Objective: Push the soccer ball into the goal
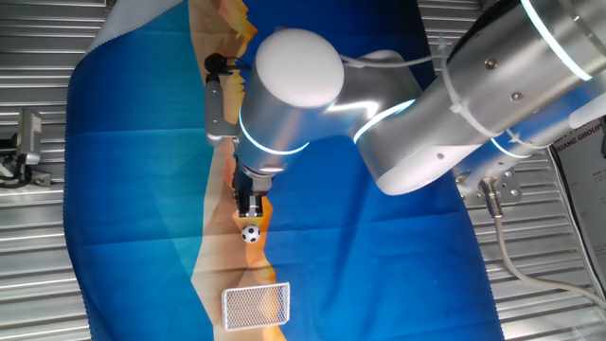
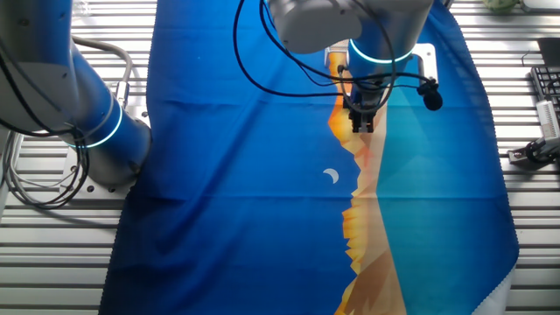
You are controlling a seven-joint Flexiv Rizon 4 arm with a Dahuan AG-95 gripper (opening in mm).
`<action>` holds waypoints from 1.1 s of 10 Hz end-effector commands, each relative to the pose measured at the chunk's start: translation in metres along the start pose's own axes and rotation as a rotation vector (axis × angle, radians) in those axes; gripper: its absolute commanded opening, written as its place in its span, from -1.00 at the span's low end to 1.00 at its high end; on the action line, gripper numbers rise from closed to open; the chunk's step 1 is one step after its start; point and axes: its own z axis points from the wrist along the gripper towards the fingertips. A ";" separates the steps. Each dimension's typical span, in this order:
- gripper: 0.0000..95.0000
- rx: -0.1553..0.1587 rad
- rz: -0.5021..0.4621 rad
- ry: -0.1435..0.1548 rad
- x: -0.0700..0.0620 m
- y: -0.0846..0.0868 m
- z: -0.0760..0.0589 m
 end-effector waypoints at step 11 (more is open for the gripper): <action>-1.00 0.012 0.026 0.007 0.003 0.020 -0.001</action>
